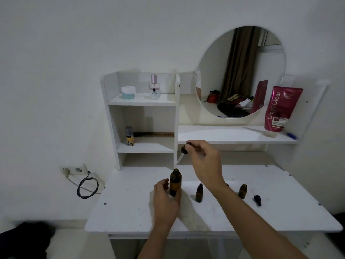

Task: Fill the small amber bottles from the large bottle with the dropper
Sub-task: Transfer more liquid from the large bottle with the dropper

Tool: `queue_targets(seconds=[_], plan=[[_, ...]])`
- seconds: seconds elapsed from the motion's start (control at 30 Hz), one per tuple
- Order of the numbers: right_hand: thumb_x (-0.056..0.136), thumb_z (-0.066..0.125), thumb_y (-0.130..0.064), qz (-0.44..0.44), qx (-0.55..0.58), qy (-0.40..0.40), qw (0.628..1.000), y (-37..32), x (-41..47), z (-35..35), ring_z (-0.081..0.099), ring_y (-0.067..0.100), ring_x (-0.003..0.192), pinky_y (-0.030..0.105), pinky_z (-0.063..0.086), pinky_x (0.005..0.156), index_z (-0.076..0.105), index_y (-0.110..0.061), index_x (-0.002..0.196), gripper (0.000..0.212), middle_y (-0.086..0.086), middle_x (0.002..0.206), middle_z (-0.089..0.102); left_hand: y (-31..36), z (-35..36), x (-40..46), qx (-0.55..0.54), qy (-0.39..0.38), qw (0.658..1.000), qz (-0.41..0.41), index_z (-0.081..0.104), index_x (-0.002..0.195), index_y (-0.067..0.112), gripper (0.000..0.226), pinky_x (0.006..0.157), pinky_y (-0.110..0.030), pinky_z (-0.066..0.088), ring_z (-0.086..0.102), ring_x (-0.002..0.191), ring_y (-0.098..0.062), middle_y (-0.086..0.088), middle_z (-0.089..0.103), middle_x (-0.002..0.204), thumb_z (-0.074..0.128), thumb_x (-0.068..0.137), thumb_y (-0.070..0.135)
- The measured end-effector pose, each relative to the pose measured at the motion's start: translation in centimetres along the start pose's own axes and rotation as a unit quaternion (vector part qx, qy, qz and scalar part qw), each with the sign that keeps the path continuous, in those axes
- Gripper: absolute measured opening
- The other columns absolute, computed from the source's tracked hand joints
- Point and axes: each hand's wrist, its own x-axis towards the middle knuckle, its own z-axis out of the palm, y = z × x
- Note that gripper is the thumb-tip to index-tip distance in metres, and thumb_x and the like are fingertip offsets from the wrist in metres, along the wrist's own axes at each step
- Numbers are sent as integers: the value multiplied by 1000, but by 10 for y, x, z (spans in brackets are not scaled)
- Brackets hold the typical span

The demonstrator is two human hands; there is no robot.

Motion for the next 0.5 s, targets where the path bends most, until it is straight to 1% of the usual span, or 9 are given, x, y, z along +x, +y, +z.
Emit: queue_targets(seconds=[0.13,0.23,0.3,0.37,0.43,0.5], plan=[[96,71,-15,-8,14,30,999,-7,2,-29,70,1,96,9,51,86,76,-13,110,15,-7,100,76,3,-1,-2,-7,11,1000,2,50,135,19,59,90,-21,44,54,114,-15,6,46,130,81,86,26],[96,70,-15,-3,8,54,998,-2,-2,-55,71,3,98,10,52,88,75,-14,110,15,-9,101,76,5,-3,-10,-17,28,999,16,49,132,20,59,81,-13,44,55,109,-15,5,43,129,83,84,23],[96,71,-15,11,7,72,997,5,-7,-73,71,2,97,11,53,88,75,-14,110,15,-9,100,77,9,-3,-19,-3,53,997,57,49,126,24,58,78,-14,45,55,102,-13,7,44,124,85,81,22],[96,71,-16,28,3,90,996,14,-12,-91,71,0,95,12,54,88,76,-17,108,13,-11,98,77,14,1,-35,0,57,991,120,50,117,27,53,77,-18,47,55,99,-8,11,46,116,86,79,19],[95,72,-17,43,-7,106,993,22,-15,-107,71,-1,94,11,54,86,76,-19,108,14,-11,98,77,20,11,-54,7,25,987,160,51,114,31,49,79,-18,47,54,101,-5,17,47,114,83,80,18],[95,72,-19,59,-18,117,991,31,-18,-121,70,-2,93,9,53,84,76,-19,109,15,-11,97,77,28,26,-74,12,-34,985,170,49,115,39,45,82,-19,48,53,104,-5,20,48,114,78,85,21]])
